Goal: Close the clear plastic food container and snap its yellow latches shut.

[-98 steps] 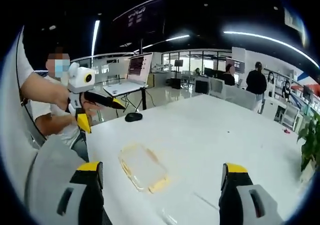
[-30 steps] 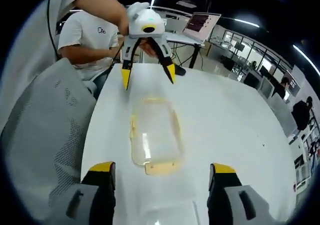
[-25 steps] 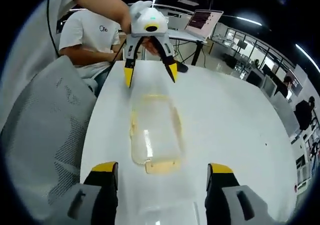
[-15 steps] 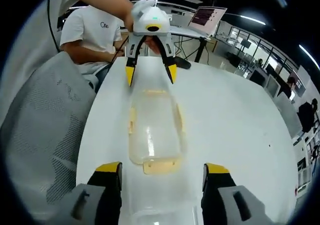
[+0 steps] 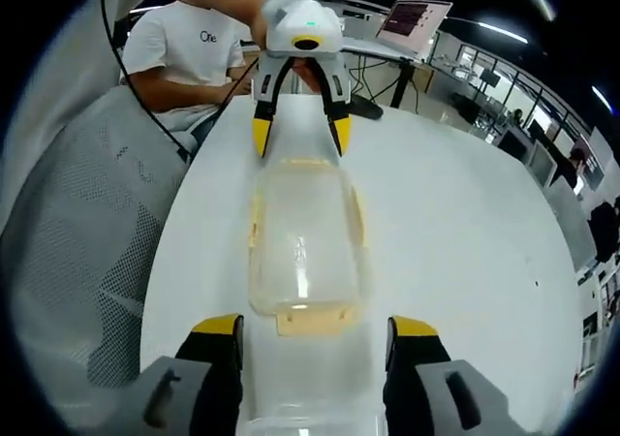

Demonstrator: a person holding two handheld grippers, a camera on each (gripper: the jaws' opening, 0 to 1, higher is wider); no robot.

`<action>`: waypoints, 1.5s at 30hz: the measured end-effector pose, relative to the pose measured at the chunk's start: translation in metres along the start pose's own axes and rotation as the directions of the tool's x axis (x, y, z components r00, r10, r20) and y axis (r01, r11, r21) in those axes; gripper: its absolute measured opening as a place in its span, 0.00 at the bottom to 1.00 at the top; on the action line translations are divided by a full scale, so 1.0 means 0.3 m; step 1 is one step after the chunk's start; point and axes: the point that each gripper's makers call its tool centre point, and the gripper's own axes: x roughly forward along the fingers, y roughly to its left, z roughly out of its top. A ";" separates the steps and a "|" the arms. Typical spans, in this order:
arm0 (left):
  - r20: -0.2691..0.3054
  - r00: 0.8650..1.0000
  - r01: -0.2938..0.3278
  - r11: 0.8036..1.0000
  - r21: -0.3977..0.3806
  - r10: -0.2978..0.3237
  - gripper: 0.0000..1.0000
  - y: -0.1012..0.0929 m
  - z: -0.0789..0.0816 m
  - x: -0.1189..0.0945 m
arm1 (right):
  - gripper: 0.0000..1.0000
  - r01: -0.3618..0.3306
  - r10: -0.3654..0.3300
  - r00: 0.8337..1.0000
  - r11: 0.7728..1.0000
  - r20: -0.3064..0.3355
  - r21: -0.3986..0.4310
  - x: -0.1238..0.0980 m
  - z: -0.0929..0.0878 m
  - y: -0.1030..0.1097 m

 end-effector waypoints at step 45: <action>-0.007 0.999 0.048 0.999 0.006 -0.048 0.46 -0.010 -0.018 0.046 | 0.41 -0.093 0.089 0.993 0.995 -0.079 -0.049 0.097 -0.032 0.016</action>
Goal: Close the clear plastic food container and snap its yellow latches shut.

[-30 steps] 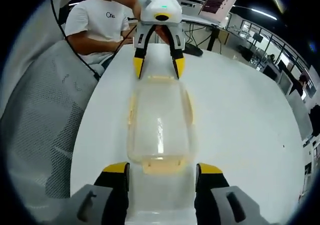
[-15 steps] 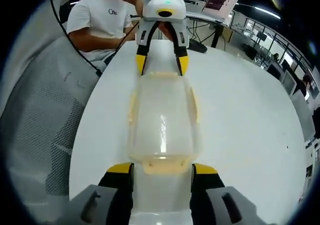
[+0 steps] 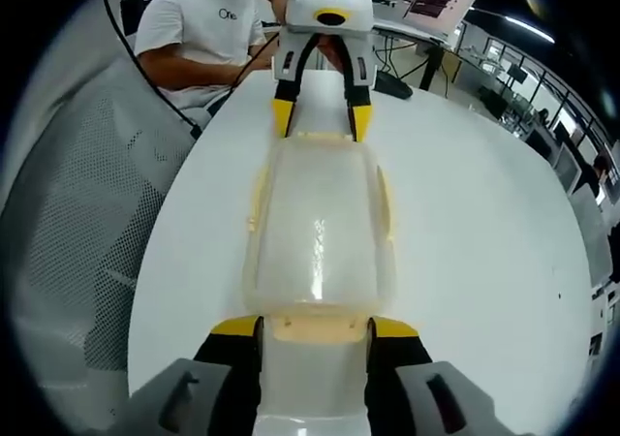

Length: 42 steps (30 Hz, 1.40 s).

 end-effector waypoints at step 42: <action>-0.025 1.000 -0.013 1.000 0.007 0.013 0.38 -0.035 -0.005 -0.022 | 0.36 -0.008 0.008 0.999 1.000 -0.036 0.018 -0.001 0.011 0.024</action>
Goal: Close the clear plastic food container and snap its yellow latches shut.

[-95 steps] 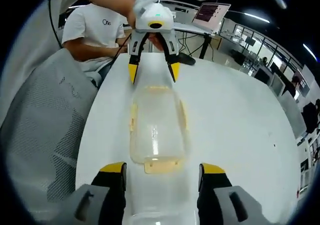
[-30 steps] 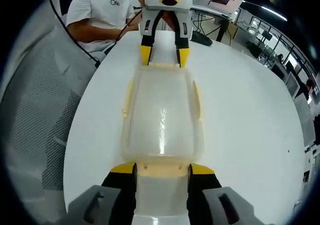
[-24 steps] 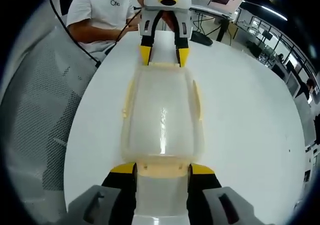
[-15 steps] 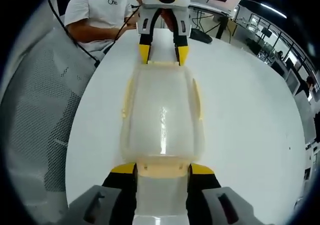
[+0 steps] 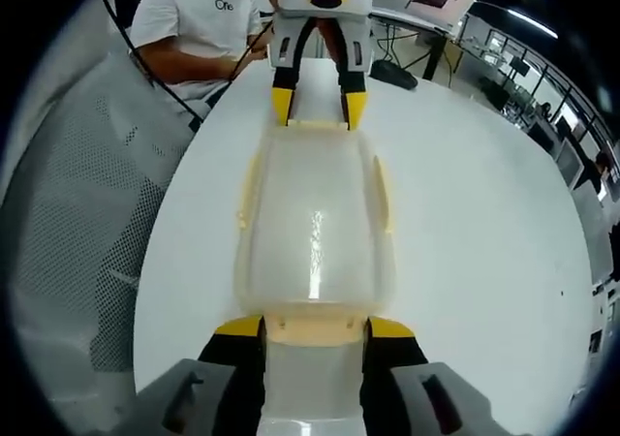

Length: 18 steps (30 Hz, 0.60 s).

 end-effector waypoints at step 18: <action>0.004 1.000 -0.010 1.000 0.019 0.010 0.38 -0.001 0.097 -0.090 | 0.36 0.001 -0.002 0.999 1.000 0.052 0.015 -0.136 0.031 0.012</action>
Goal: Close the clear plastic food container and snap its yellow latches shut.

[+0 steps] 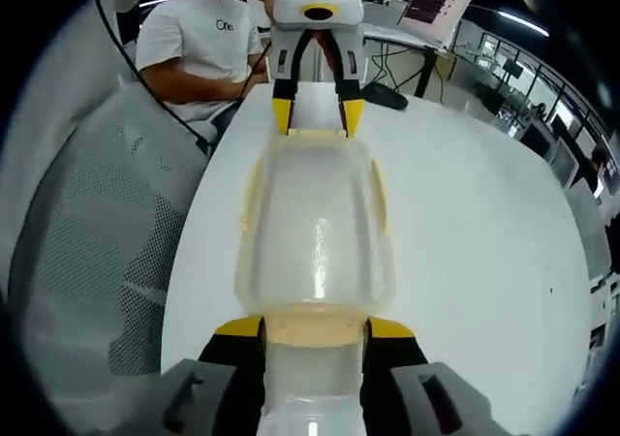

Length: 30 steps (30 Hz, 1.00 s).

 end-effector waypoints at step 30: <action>-0.029 0.999 -0.037 0.999 -0.003 0.037 0.37 -0.011 0.169 -0.092 | 0.36 0.020 -0.019 1.000 0.999 0.014 -0.031 -0.195 0.001 0.000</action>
